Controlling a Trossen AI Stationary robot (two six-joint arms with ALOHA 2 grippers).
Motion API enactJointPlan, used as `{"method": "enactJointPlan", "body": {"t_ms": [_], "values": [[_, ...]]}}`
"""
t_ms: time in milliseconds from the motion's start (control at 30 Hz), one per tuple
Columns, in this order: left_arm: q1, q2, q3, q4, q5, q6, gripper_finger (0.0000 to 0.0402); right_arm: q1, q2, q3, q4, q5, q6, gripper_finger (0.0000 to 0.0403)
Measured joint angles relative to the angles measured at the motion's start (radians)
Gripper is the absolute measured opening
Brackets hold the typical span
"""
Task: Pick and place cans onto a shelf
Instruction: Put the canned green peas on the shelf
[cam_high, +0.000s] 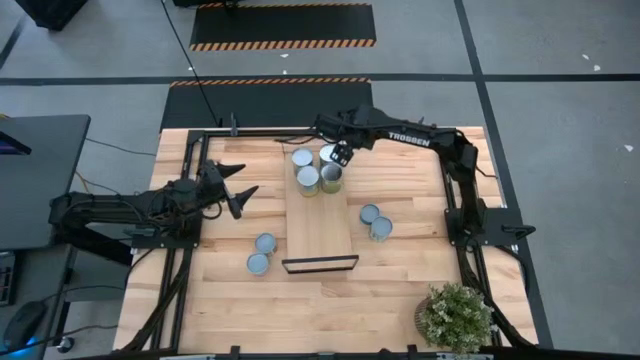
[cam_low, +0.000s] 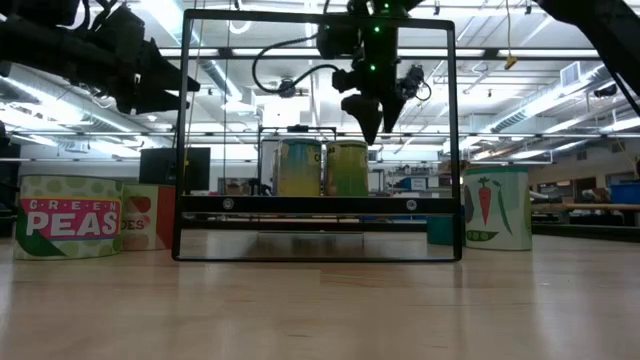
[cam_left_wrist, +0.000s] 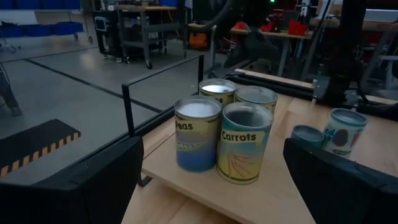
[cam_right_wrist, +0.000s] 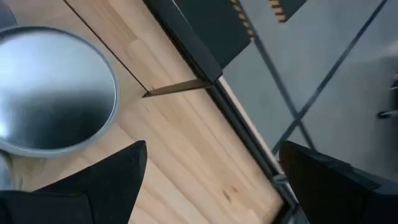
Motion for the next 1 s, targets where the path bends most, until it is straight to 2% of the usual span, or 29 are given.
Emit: {"method": "enactJointPlan", "body": {"t_ms": [200,433,1000], "values": [[0.0,0.0,0.0,0.0,0.0,-0.006,0.0393,-0.042,-0.001,-0.061,0.035,-0.098,0.03,0.0373],[0.0,0.0,0.0,0.0,0.001,-0.007,0.0393,-0.042,-0.001,-0.106,0.139,-0.155,0.007,0.0373],[0.0,0.0,0.0,-0.001,0.001,-0.008,0.0393,-0.035,-0.001,-0.106,0.154,-0.158,-0.026,0.0373]]}}
